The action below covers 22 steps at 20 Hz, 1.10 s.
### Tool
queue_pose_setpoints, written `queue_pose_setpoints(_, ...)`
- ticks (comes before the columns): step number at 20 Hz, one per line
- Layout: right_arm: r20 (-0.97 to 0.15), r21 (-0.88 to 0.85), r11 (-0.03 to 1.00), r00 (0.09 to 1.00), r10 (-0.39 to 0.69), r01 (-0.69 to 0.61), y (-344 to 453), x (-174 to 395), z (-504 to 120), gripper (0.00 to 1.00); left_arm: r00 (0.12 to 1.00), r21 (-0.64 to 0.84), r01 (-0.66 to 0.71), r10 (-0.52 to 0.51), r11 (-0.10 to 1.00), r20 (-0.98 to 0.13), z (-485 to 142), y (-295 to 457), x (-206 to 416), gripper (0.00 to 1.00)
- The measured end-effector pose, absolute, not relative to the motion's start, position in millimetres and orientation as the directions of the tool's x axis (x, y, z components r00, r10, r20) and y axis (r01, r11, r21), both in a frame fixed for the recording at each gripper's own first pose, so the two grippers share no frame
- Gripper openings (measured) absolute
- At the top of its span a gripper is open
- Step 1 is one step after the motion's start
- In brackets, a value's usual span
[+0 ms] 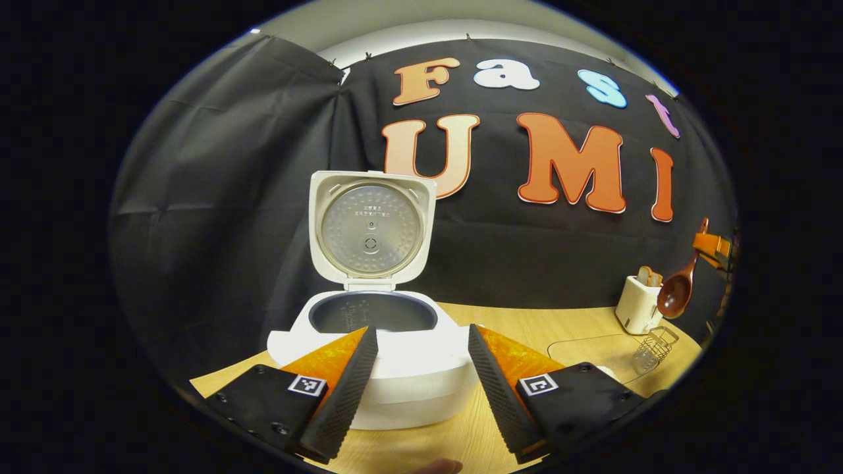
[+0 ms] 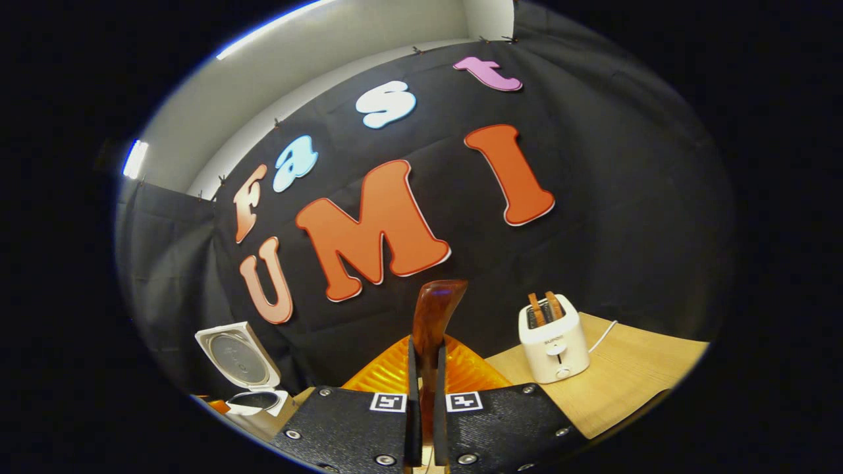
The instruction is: Close the left gripper, press the button to open the rice cooker; take a wooden spoon from the chopstick holder with the right hand, scoop a spoonful of rice and pour it into the rice cooker, then put the wooden spoon back into the chopstick holder.
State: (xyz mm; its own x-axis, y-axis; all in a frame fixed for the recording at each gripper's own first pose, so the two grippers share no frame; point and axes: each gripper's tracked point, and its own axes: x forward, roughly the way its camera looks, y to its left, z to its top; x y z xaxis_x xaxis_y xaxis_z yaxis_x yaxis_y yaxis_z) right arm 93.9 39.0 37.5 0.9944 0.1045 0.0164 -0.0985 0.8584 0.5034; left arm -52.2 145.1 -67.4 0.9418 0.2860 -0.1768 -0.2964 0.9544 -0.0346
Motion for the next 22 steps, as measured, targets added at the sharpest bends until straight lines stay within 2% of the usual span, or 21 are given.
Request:
queue_pose_setpoints(8,-0.065,0.478,0.877,0.998,-0.017,0.046,-15.1,96.7,-18.5,0.07,0.945,-0.039,-0.291,0.281,0.956,-0.168,-65.5,139.7,-40.4,0.91)
queue_pose_setpoints(22,-0.199,0.530,0.837,0.979,-0.035,0.138,-16.3,114.2,-111.5,0.08,0.940,-0.013,-0.295,0.287,0.956,-0.184,-73.1,131.2,-25.2,0.91)
